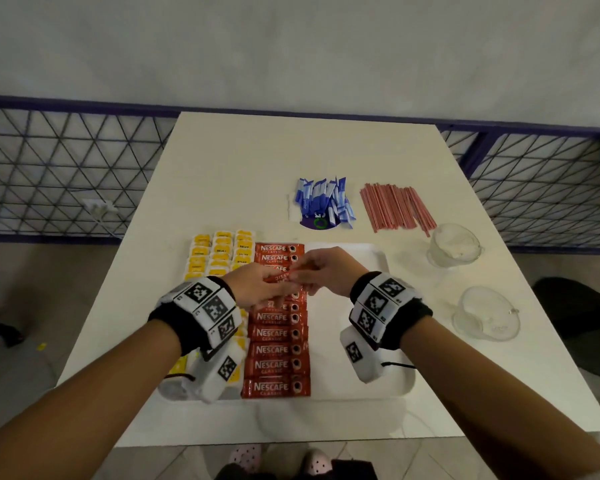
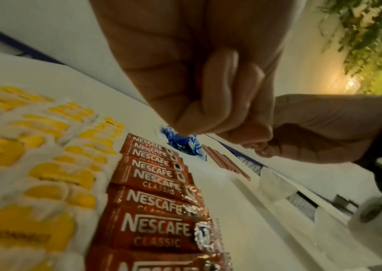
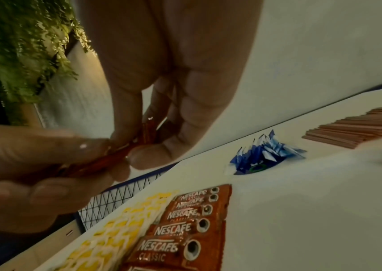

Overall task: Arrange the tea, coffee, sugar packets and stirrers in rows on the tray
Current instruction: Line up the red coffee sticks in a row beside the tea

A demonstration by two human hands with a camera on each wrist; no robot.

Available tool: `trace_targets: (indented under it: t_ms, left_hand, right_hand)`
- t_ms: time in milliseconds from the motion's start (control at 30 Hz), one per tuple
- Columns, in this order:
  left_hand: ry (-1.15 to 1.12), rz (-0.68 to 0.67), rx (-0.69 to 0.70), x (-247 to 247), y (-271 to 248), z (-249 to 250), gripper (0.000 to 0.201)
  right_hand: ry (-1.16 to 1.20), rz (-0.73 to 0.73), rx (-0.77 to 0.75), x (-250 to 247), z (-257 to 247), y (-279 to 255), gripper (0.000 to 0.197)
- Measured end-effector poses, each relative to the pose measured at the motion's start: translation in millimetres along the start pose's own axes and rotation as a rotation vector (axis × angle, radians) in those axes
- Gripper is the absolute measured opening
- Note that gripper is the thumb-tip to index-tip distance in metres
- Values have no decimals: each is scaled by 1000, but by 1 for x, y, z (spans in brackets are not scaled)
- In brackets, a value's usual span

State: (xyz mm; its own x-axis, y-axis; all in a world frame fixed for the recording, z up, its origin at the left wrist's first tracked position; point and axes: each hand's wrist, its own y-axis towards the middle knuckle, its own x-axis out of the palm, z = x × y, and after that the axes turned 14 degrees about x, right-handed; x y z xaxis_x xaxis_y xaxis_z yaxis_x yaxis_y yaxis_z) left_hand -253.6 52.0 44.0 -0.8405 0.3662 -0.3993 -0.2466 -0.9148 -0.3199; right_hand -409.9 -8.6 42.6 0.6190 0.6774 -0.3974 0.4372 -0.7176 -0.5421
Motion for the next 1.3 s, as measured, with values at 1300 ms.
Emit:
trace_targets:
  t_ms: [1300]
  left_hand:
    - [223,209,94,-33,44,-28,15]
  right_hand:
    - [206,100,274,-13,15,43,18]
